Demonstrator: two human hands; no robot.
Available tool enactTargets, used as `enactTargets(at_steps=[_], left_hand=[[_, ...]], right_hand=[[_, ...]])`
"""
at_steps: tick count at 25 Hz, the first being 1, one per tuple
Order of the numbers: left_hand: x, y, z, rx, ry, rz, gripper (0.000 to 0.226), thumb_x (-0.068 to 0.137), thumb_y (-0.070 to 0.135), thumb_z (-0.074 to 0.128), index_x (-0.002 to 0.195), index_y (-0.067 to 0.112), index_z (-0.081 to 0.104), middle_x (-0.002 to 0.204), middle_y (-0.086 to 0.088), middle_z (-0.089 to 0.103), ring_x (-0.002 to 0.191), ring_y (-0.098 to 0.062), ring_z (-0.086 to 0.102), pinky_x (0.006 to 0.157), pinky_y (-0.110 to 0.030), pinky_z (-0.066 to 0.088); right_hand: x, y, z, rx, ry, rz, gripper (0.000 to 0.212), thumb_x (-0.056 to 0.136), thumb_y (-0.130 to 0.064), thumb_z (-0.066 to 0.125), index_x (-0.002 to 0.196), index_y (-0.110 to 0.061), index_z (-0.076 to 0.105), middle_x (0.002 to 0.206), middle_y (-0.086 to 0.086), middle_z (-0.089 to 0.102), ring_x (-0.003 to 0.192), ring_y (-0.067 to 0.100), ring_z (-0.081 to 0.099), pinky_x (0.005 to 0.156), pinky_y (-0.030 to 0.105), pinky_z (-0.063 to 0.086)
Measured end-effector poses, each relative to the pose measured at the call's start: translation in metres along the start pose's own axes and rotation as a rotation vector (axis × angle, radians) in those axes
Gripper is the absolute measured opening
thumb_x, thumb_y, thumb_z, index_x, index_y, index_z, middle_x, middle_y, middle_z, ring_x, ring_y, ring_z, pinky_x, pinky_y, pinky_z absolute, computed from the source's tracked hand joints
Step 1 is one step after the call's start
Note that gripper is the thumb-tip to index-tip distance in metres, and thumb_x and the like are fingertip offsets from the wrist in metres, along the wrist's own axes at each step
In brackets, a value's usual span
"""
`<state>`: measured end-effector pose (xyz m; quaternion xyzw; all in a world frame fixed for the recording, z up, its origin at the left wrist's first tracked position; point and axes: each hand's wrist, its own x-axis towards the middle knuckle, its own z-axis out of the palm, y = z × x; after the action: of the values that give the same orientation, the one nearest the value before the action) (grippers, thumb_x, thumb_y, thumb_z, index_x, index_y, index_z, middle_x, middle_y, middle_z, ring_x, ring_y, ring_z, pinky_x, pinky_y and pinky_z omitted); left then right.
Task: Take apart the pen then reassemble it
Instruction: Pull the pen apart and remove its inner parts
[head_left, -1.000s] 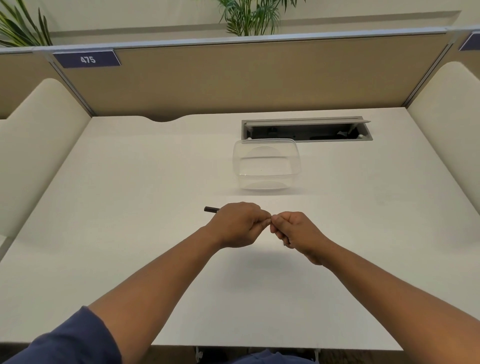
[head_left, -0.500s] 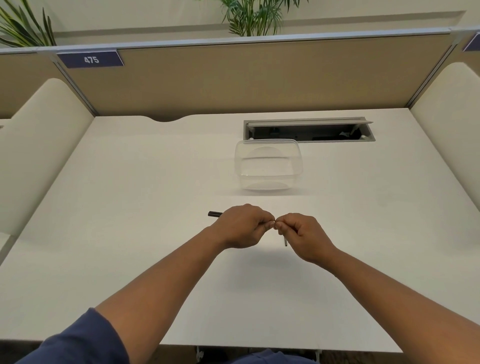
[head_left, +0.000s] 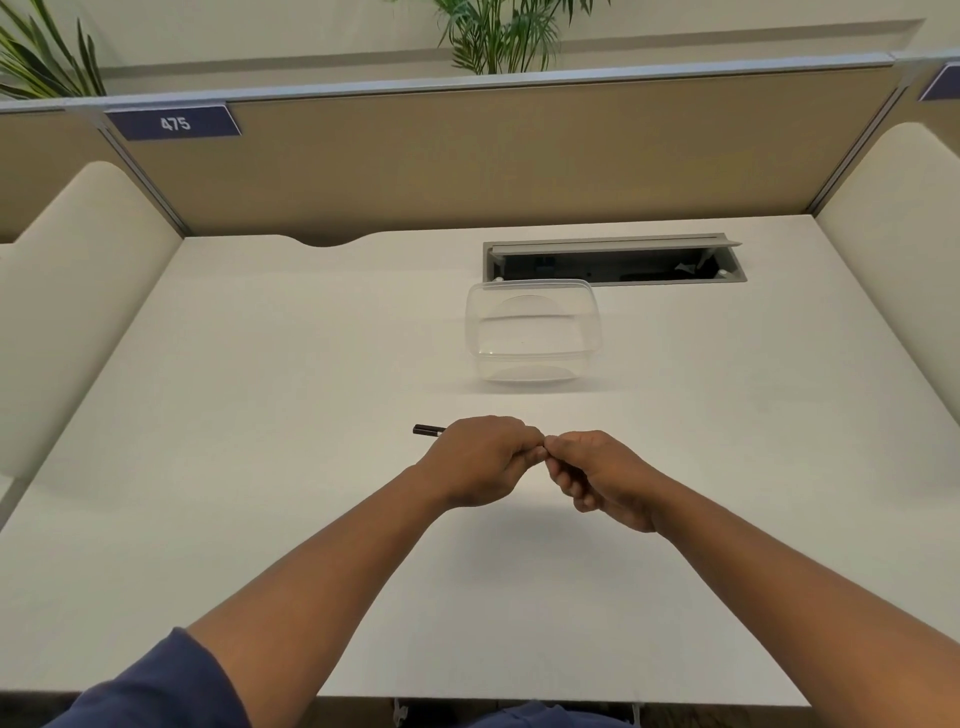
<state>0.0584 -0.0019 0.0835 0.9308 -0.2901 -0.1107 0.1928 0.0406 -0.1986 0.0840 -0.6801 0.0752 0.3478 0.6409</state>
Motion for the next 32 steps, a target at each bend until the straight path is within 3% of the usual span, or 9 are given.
enactTargets(at_steps=[8,14,17,21,25,29,32], left_hand=[[0.004,0.002,-0.008,0.023,-0.045,-0.007,0.026,0.105,0.037,0.041,0.098,0.029,0.065,0.079,0.009,0.062,0.078,-0.018,0.056,0.066,-0.041,0.052],[0.005,0.001,-0.005,0.044,-0.059,-0.043,0.026,0.105,0.043,0.04,0.104,0.037,0.065,0.089,0.01,0.072,0.081,-0.017,0.06,0.066,-0.038,0.053],[0.004,0.0,-0.004,0.024,-0.068,-0.051,0.025,0.105,0.043,0.04,0.105,0.04,0.065,0.085,0.011,0.07,0.078,-0.015,0.057,0.064,-0.034,0.05],[0.004,-0.003,-0.003,-0.002,-0.084,-0.066,0.026,0.105,0.043,0.039,0.106,0.039,0.064,0.081,0.007,0.068,0.077,-0.017,0.057,0.064,-0.033,0.048],[0.007,-0.004,0.001,0.004,-0.09,-0.074,0.028,0.106,0.044,0.036,0.1,0.033,0.061,0.085,0.008,0.066,0.081,-0.017,0.056,0.067,-0.036,0.049],[0.01,-0.004,0.002,0.038,-0.078,-0.058,0.028,0.107,0.04,0.037,0.095,0.027,0.06,0.078,0.009,0.053,0.077,-0.017,0.051,0.066,-0.037,0.047],[0.012,-0.005,0.002,0.051,-0.068,-0.057,0.029,0.106,0.038,0.038,0.094,0.025,0.061,0.079,0.005,0.057,0.078,-0.02,0.053,0.065,-0.039,0.049]], right_hand=[[0.003,0.008,0.002,-0.181,0.128,-0.22,0.038,0.104,-0.025,0.051,0.072,-0.011,0.066,0.064,0.001,0.056,0.06,0.02,0.043,0.056,0.029,0.038],[0.004,0.015,0.0,-0.388,0.176,-0.318,0.036,0.104,-0.025,0.049,0.073,-0.016,0.065,0.065,-0.012,0.058,0.057,0.003,0.048,0.061,0.023,0.04],[0.004,0.018,0.0,-0.509,0.217,-0.36,0.033,0.104,-0.026,0.049,0.074,-0.02,0.063,0.072,-0.006,0.06,0.062,0.007,0.05,0.063,0.026,0.042],[0.006,0.015,0.0,-0.67,0.22,-0.415,0.029,0.104,-0.023,0.048,0.077,-0.021,0.059,0.07,-0.011,0.056,0.064,0.003,0.052,0.063,0.023,0.042],[0.012,0.016,-0.006,-0.52,0.185,-0.313,0.028,0.103,-0.029,0.048,0.081,-0.02,0.064,0.077,-0.007,0.062,0.065,0.012,0.054,0.067,0.031,0.047],[0.013,0.016,-0.009,-0.354,0.191,-0.265,0.024,0.1,-0.029,0.055,0.083,-0.018,0.069,0.086,0.011,0.068,0.066,0.015,0.055,0.064,0.032,0.05],[0.012,0.015,-0.01,-0.35,0.219,-0.303,0.017,0.098,-0.024,0.06,0.086,-0.02,0.072,0.083,0.01,0.068,0.065,0.013,0.054,0.06,0.028,0.05]])
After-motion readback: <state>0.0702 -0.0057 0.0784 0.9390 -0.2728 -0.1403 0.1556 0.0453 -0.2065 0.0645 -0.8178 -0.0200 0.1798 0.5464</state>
